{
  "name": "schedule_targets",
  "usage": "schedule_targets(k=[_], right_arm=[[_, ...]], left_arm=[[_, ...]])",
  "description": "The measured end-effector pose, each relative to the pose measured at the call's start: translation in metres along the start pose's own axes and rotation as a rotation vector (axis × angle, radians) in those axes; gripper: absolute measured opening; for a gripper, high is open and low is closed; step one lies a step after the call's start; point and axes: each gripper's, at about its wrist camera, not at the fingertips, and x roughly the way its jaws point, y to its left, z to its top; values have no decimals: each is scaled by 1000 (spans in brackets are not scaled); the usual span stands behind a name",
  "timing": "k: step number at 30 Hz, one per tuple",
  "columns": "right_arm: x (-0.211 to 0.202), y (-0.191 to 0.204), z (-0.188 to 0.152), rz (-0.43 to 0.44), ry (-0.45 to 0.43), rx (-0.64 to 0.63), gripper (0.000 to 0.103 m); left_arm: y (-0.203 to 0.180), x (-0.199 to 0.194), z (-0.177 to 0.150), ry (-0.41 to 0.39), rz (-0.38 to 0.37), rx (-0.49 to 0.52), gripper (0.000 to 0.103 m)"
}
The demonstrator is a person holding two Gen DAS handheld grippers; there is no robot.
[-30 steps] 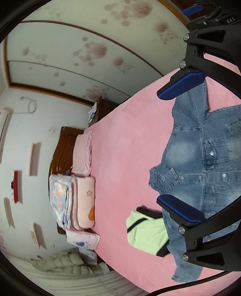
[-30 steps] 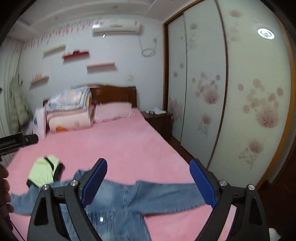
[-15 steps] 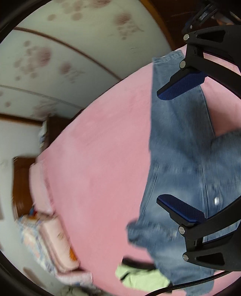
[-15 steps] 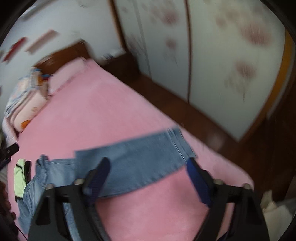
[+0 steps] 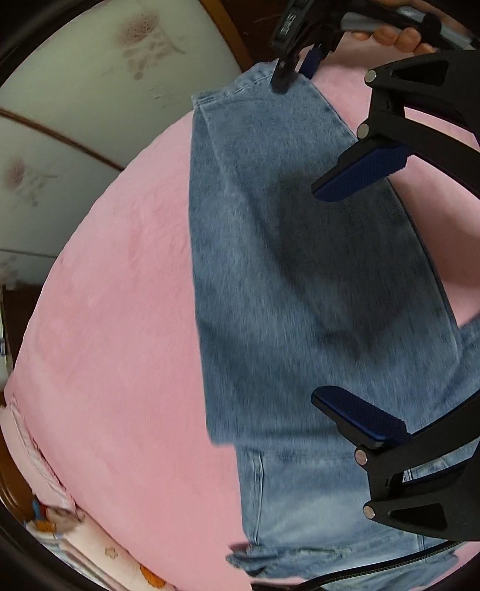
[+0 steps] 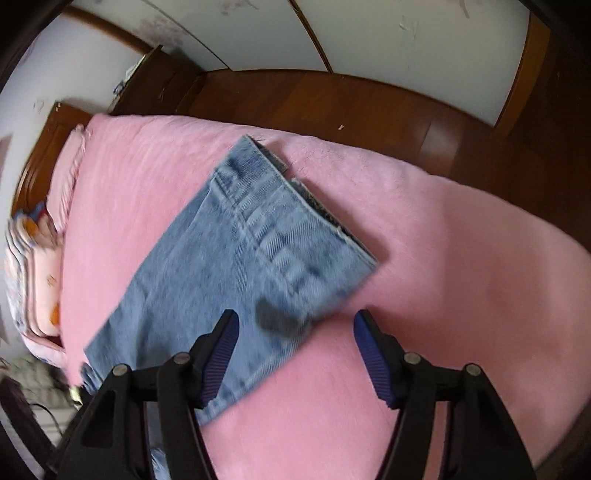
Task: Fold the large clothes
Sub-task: 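Grasp the jacket sleeve cuff with the right gripper and lift it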
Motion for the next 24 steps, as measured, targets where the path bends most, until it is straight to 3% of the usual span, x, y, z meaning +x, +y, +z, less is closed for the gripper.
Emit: schedule_targets(k=[6,10,13,24], right_arm=[[16,3,8,-16,-9,8,50],[16,8,10,-7,-21,-36,25],[8,17,11,12,-32,-59,17],[-56,58,12,117,-102,-150,15]], left_arm=[[-17,9,8,7,-25,-5,100],[-16,1,10,-2,-37,-28,100],[-8,-15,4,-3,-49,-61,100],[41,-78,-29,-30,-3,-125,100]])
